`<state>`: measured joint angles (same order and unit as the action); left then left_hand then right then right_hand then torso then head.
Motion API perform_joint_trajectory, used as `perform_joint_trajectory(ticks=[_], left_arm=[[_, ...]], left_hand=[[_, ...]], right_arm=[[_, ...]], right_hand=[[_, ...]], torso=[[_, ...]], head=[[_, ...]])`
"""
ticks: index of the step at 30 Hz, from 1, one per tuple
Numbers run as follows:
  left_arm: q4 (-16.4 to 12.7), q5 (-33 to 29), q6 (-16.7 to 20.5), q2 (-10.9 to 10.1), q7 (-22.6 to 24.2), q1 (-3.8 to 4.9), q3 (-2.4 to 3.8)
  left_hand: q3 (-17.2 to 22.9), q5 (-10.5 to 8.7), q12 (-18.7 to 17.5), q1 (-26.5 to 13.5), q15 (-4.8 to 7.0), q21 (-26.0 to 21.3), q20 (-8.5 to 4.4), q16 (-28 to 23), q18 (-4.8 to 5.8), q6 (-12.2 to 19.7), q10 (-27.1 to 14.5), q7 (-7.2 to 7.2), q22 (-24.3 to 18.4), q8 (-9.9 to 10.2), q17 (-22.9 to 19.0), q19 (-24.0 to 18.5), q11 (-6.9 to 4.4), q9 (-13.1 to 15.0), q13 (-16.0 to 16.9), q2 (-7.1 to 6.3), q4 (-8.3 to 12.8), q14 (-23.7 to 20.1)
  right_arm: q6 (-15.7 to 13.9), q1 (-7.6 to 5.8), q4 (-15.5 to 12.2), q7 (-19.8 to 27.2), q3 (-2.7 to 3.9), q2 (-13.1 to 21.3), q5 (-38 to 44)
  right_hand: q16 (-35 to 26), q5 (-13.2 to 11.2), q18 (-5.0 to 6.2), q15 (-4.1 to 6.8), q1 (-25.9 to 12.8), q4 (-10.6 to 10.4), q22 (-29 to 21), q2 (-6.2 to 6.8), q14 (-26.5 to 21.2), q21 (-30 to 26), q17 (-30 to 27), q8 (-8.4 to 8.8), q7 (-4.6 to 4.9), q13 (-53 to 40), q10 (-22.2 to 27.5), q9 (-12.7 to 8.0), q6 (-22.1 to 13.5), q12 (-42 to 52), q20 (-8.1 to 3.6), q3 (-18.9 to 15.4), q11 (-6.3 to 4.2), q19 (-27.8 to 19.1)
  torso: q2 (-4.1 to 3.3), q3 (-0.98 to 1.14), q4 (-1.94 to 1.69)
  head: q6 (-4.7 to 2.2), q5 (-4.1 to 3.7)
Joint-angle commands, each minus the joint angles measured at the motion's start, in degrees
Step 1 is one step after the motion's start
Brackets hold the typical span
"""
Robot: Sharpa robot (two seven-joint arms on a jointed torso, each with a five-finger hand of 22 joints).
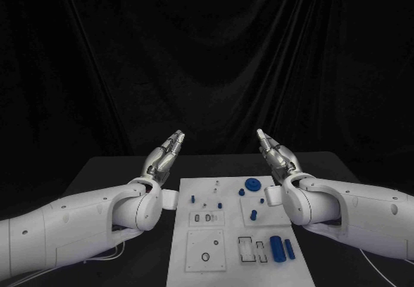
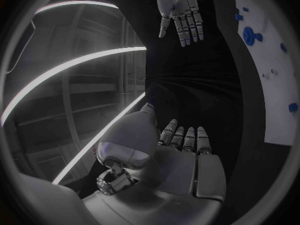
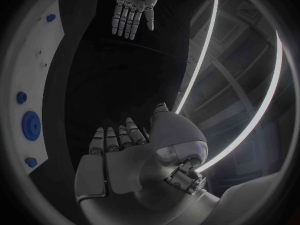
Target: Assemble the parts on the task board
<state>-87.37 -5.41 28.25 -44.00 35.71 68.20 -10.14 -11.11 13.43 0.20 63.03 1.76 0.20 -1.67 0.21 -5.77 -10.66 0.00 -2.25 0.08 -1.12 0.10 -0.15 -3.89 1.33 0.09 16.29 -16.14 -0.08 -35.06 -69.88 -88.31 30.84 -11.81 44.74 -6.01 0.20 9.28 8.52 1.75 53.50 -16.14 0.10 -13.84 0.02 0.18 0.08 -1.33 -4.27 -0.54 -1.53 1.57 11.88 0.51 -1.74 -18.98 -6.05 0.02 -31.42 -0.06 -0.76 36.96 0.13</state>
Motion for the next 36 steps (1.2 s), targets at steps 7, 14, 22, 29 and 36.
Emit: perform_joint_trajectory(ticks=[7,14,22,29,36], left_arm=[[0.6,-5.5,-13.2,0.4,9.9,2.04,-2.0],[2.3,0.0,-15.9,-0.5,11.1,2.0,-2.01],[2.6,4.9,-15.9,-2.0,10.4,2.04,-2.01],[1.4,8.9,-16.8,-4.5,9.1,2.54,-1.99],[-0.5,13.6,-16.4,-6.8,8.2,3.3,-1.98]], left_hand=[[-1.3,0.64,-0.2,3.5,-0.03,-0.2,6.33,-0.2,-3.22,-0.3,0.0,-1.82,-0.1,-0.3,-0.1,0.1,-2.71,0.1,-0.1,0.12,-0.6,0.1],[-1.3,2.43,-0.2,5.2,-0.48,-0.2,6.18,-0.2,-3.83,-0.5,0.0,-1.73,-0.1,-0.3,-0.1,0.1,-2.55,0.1,-0.1,0.1,-0.5,0.1],[-1.2,8.18,-0.2,9.9,-1.26,-0.2,7.65,-0.2,-4.07,-1.4,0.0,-0.94,-0.1,-0.4,-0.1,0.1,-1.74,0.2,-0.1,-0.21,-0.5,0.1],[-0.8,13.27,-0.2,13.8,-2.56,-0.2,10.36,-0.2,-4.43,-2.3,0.0,-0.03,-0.1,-0.5,-0.1,0.1,-0.8,0.3,-0.1,-0.3,-0.6,0.1],[-0.5,17.06,-0.2,17.2,-4.13,0.6,12.97,-0.2,-4.57,-3.7,0.0,1.03,0.5,-0.6,-0.1,1.0,0.54,0.4,-0.1,-0.94,-0.6,0.1]], right_arm=[[2.9,-0.11,0.0,1.1,0.01,0.0,-1.7],[8.4,-0.39,1.8,-1.7,0.01,1.2,6.4],[10.0,-1.95,4.0,-2.1,0.02,1.1,16.6],[10.8,-4.66,6.7,-5.5,0.02,0.8,32.4],[13.4,-9.45,9.2,-14.8,0.02,0.2,57.3]], right_hand=[[-0.2,0.4,1.35,0.57,3.9,-0.4,-0.1,0.73,0.0,-0.2,-0.1,-0.56,0.41,-0.6,-2.1,0.2,1.9,2.0,5.64,-0.9,5.18,0.0],[-0.2,1.1,0.77,-4.39,5.5,-0.4,0.0,1.12,0.0,-0.1,-0.1,-0.78,1.03,-0.6,-2.2,0.4,3.6,2.4,9.49,-0.5,9.22,0.1],[10.7,5.1,-0.79,-14.45,12.0,-0.2,4.5,3.52,23.8,8.4,4.9,-1.5,4.73,-1.7,-8.7,0.9,9.4,8.5,17.97,0.5,14.88,15.0],[13.1,7.2,-0.85,-15.06,17.9,-0.5,6.6,5.24,39.6,15.5,6.2,-1.49,5.78,-2.2,-17.3,1.0,13.9,13.2,18.41,1.5,16.33,36.5],[14.3,12.1,2.12,-10.82,25.4,1.2,5.4,6.49,53.1,15.9,6.8,-3.12,7.31,-3.4,-33.3,2.0,23.5,18.7,16.93,3.0,17.04,52.3]], torso=[[0.0,-0.01,-0.02],[0.1,-0.03,0.04],[0.14,-0.02,0.0],[-0.01,-0.04,0.03],[-0.09,-0.07,-0.03]], head=[[0.0,-0.01],[4.36,-1.04],[7.73,-1.52],[10.49,-1.7],[11.23,-1.95]])
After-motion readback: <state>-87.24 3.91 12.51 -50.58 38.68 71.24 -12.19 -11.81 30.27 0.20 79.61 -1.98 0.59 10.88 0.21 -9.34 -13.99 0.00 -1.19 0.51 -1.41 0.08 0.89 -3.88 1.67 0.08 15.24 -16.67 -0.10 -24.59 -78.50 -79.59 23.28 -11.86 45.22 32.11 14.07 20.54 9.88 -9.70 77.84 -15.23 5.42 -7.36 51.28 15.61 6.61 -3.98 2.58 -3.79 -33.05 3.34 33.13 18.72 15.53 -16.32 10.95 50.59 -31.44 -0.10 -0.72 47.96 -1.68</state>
